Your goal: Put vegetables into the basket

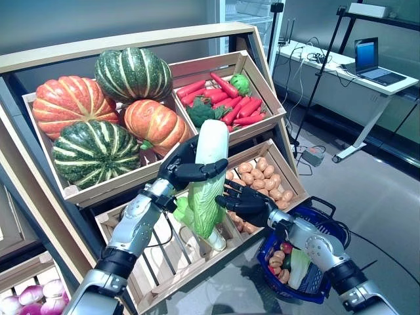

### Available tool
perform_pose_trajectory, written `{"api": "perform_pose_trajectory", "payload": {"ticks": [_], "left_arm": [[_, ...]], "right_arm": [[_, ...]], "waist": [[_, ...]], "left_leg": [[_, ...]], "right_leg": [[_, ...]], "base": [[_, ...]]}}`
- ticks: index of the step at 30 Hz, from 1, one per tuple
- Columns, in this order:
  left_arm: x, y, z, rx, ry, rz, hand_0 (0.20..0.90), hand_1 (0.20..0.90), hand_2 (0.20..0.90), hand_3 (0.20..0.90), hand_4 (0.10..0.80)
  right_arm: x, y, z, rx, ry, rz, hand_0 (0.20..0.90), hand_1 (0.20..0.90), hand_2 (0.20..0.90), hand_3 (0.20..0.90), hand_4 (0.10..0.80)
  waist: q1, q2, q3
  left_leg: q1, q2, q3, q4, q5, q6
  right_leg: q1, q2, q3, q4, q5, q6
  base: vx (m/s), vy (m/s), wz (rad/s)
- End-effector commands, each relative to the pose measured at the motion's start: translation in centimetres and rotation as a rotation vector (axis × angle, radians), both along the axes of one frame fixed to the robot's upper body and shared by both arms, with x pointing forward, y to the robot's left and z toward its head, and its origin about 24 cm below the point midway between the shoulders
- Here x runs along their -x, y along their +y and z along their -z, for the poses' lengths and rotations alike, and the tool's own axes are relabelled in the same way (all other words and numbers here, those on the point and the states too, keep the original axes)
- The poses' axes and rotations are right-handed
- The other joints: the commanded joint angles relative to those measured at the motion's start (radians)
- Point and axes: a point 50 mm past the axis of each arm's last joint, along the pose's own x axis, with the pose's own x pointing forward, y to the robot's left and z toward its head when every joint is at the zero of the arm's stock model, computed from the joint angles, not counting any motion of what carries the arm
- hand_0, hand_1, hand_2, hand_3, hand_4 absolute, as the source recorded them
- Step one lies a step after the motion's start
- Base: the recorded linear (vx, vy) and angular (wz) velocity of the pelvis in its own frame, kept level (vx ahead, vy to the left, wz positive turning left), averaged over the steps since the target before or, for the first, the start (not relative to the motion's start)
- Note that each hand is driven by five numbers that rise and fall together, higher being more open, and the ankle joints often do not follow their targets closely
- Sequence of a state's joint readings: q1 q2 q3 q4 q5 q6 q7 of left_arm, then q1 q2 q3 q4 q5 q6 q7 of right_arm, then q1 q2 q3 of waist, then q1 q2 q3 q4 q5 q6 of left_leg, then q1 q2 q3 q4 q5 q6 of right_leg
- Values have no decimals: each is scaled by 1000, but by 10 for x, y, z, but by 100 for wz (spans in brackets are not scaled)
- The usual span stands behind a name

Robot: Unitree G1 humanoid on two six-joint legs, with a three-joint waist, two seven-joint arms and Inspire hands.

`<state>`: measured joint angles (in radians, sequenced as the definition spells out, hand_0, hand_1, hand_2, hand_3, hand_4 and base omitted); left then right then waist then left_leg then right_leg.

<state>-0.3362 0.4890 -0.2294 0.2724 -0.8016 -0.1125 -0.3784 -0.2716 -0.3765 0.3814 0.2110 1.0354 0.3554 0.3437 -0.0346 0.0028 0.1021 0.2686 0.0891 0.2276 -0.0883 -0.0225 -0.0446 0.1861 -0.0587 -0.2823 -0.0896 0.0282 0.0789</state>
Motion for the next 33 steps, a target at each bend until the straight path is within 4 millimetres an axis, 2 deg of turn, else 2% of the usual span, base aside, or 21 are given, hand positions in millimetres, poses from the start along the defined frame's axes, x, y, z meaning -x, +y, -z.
{"api": "perform_pose_trajectory", "payload": {"ticks": [1,7,13,19,22,27,28,29,33], "left_arm": [[-11,-70,-92,195,-342,376,300,300,300,300,400],[-6,-97,-67,252,-219,619,300,300,300,300,400],[-2,-112,-57,388,-137,758,300,300,300,300,400],[1,-127,-45,513,-72,796,300,300,300,300,400],[4,-134,-39,528,-65,798,300,300,300,300,400],[4,-135,-40,552,-75,794,300,300,300,300,400],[4,-135,-41,551,-79,789,300,300,300,300,400],[4,-135,-41,551,-82,782,300,300,300,300,400],[2,-133,-46,555,-100,756,300,300,300,300,400]], "right_arm": [[-4,70,-52,-362,-139,-241,900,900,900,900,800],[-7,80,-85,-614,-236,-380,900,900,900,900,800],[-13,80,-100,-657,-321,-444,900,900,900,900,800],[-18,81,-110,-688,-347,-462,900,900,900,900,800],[-22,81,-110,-696,-325,-434,900,900,900,900,800],[-26,80,-106,-690,-289,-388,900,900,900,900,800],[-27,80,-106,-688,-283,-378,655,655,655,655,637],[-28,79,-105,-687,-275,-361,300,300,300,300,400],[-31,77,-101,-680,-248,-322,300,300,300,300,400]], "waist": [[4,-20,-59],[9,-20,-68],[13,-24,-81],[12,-30,-84],[12,-30,-87],[12,-30,-88],[12,-30,-87],[12,-31,-86],[12,-31,-86]], "left_leg": [[-27,-36,3,1,-67,15],[-18,-38,-4,1,-74,18],[-16,-40,-8,1,-83,20],[-15,-40,-8,1,-87,20],[-16,-41,-10,1,-88,20],[-16,-39,-4,1,-88,21],[-16,-39,-4,1,-87,21],[-16,-39,-4,1,-87,22],[-18,-39,-2,1,-85,23]], "right_leg": [[68,-12,-14,2,-110,-32],[75,-10,-12,2,-112,-31],[76,-9,-8,2,-115,-28],[77,-9,-4,2,-115,-29],[76,-9,-1,2,-117,-29],[75,-11,-2,2,-115,-29],[75,-11,-2,2,-114,-30],[75,-11,-3,2,-114,-30],[72,-11,-2,2,-111,-30]], "base": [[0,0,0],[0,0,0],[0,0,0],[0,0,0],[0,0,0],[0,0,0],[0,0,0],[0,0,0],[0,0,0]]}}
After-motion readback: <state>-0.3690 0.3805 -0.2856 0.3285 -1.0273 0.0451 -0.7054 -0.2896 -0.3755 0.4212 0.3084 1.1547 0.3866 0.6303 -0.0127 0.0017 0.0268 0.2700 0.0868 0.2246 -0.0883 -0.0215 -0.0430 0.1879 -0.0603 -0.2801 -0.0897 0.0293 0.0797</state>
